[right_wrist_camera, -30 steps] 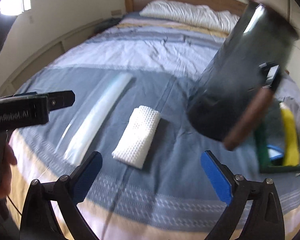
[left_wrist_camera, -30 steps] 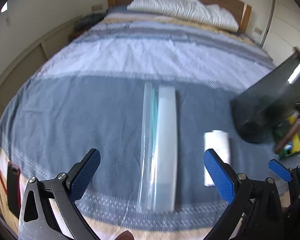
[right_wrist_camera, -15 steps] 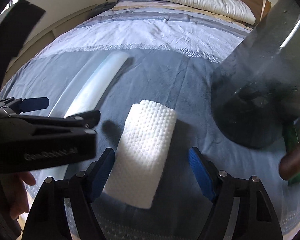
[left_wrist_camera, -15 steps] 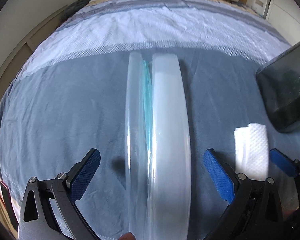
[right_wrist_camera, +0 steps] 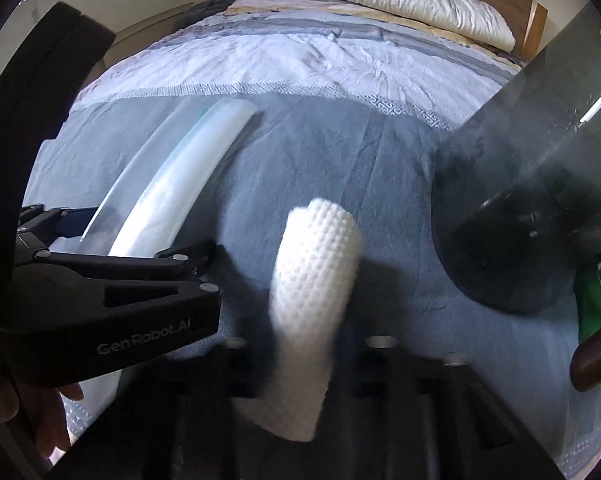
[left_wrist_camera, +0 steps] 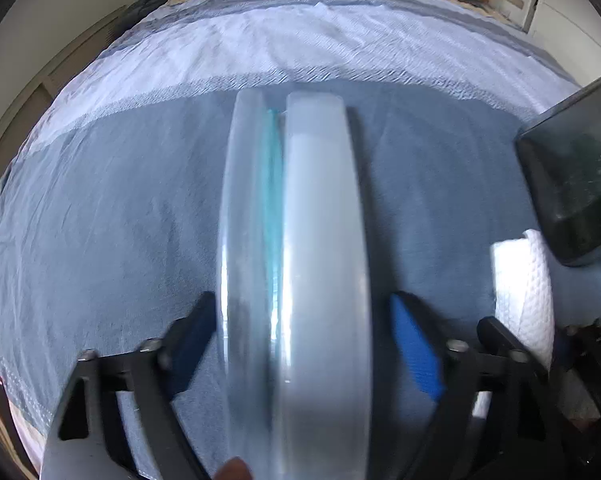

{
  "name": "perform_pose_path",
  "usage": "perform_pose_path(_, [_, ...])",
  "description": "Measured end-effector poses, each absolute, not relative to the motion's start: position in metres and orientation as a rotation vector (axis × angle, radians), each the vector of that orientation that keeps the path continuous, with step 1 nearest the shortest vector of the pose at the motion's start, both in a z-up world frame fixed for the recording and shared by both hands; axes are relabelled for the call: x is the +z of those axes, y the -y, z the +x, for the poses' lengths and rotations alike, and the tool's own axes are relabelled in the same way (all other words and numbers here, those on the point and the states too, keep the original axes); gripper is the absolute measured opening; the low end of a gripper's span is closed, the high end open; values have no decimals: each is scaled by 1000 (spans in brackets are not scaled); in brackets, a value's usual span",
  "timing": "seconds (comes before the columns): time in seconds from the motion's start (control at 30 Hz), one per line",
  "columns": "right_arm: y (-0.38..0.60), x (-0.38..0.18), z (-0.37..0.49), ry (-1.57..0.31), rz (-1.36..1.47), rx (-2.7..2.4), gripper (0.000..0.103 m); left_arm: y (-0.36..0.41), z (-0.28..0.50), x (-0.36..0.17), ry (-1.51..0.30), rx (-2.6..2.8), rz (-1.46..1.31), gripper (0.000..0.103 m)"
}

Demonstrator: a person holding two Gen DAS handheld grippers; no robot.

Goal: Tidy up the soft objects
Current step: 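Close left tool on clear plastic sleeve while right tool grasps white waffle cloth, then lift plastic sleeve in left tool while right tool carries waffle cloth toward tray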

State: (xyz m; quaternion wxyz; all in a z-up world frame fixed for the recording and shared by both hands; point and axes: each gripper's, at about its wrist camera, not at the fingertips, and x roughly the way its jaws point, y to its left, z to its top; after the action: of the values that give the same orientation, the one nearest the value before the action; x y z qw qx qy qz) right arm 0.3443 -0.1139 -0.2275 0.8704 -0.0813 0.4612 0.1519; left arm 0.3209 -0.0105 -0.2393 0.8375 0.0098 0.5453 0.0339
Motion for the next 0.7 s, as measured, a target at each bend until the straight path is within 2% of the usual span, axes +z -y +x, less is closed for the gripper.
perform_pose_path(0.07, [116, -225, 344, -960, -162, 336, 12, 13, 320, -238, -1146, 65, 22, 60])
perform_pose_path(0.13, [120, -223, 342, -954, -157, 348, 11, 15, 320, -235, -1137, 55, 15, 33])
perform_pose_path(0.2, [125, -221, 339, -938, -147, 357, 10, 19, 320, -234, -1132, 60, 27, 22])
perform_pose_path(0.23, [128, -220, 337, -930, -141, 361, 10, 20, 321, -234, -1130, 64, 35, 13])
perform_pose_path(0.43, [140, -214, 330, -901, -116, 404, 10, 19, 318, -229, -1103, 75, 31, 5])
perform_pose_path(0.7, [150, -204, 324, -866, -122, 437, 10, 17, 309, -224, -1085, 125, 39, 5])
